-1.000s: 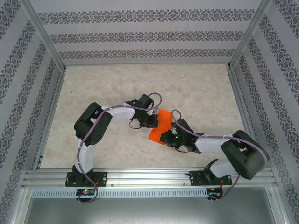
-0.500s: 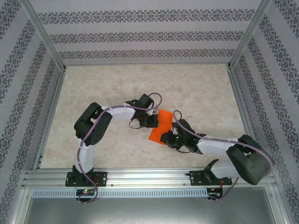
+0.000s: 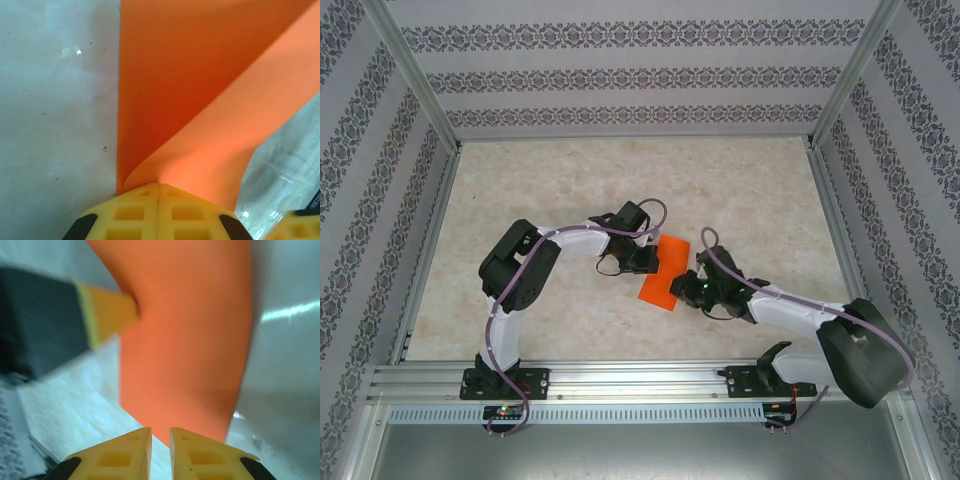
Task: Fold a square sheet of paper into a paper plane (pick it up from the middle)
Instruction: Fold the square sheet of paper in half at the center of the table.
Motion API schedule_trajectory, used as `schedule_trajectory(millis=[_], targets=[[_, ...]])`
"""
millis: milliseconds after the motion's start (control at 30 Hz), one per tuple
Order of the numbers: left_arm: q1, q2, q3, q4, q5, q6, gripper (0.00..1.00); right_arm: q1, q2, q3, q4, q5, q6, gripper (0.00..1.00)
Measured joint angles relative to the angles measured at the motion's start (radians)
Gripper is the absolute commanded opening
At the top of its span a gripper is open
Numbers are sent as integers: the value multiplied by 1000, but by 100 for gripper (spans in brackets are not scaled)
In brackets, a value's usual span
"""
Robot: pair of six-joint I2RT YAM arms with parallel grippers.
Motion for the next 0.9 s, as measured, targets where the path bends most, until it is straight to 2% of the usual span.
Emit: schedule_trajectory(millis=[100, 200, 600, 900], targets=[[0, 2, 4, -5, 0, 0, 0, -85, -5, 27, 27, -18, -22, 19], [0, 3, 6, -8, 0, 0, 0, -123, 40, 64, 61, -44, -41, 18], [0, 8, 15, -18, 2, 8, 0, -136, 293, 93, 171, -87, -70, 18], [0, 10, 15, -18, 4, 18, 0, -142, 321, 90, 171, -72, -77, 20]])
